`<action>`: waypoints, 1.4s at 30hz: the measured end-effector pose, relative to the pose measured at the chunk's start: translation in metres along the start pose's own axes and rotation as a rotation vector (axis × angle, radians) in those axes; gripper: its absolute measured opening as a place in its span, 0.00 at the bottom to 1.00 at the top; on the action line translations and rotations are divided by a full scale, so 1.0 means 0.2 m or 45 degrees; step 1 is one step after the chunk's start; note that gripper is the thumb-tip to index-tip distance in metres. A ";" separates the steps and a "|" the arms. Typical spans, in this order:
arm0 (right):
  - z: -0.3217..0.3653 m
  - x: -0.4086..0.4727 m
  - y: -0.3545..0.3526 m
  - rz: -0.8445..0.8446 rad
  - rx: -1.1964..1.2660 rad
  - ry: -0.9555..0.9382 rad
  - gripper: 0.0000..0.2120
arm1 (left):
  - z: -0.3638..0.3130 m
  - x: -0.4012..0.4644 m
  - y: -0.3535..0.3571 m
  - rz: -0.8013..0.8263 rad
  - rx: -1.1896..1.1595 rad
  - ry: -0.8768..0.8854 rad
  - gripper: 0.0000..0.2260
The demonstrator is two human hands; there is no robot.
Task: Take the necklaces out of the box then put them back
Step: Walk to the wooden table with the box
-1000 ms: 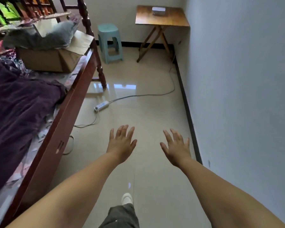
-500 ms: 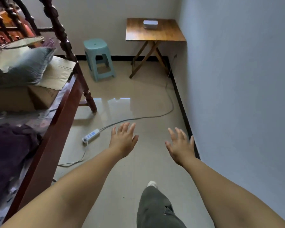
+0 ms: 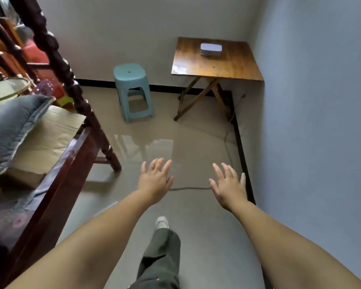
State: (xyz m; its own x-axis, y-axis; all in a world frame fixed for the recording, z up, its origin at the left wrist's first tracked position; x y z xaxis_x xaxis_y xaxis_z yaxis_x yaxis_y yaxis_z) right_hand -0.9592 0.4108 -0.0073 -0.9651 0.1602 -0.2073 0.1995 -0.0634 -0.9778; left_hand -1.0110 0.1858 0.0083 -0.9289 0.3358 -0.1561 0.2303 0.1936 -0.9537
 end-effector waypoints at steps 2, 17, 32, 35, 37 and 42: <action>0.00 0.22 -0.04 0.004 0.003 0.027 0.26 | 0.03 0.23 -0.05 0.009 0.006 0.025 0.25; -0.13 1.98 -0.50 -0.061 0.030 0.127 0.27 | 0.11 2.14 -0.51 -0.028 0.075 0.252 0.25; -0.53 3.65 -0.86 0.019 -0.014 0.035 0.26 | 0.04 3.85 -0.59 0.035 -0.056 0.009 0.25; -0.59 4.01 -0.87 0.032 -0.042 0.055 0.26 | 0.08 4.21 -0.58 0.029 -0.066 -0.026 0.25; -0.63 4.27 -0.87 0.050 -0.052 0.070 0.26 | 0.10 4.48 -0.57 0.038 -0.058 -0.007 0.25; -0.66 4.88 -0.90 0.104 -0.023 0.155 0.27 | 0.12 5.14 -0.60 0.082 -0.047 0.085 0.25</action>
State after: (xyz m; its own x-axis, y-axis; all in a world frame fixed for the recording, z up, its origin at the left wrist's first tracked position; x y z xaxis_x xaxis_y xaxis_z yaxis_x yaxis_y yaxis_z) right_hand -1.9139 0.7088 -0.0381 -0.9180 0.2740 -0.2868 0.2802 -0.0637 -0.9578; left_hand -2.0013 0.4860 -0.0436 -0.8909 0.4088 -0.1979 0.3003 0.2035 -0.9319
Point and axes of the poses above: each hand's wrist, its own x-axis towards the middle knuckle, its own y-axis out of the palm, z = x × y, the point moved 4 cm from there along x, towards the middle knuckle, and after that the axes turned 9 degrees about -x, right-handed, at the moved point
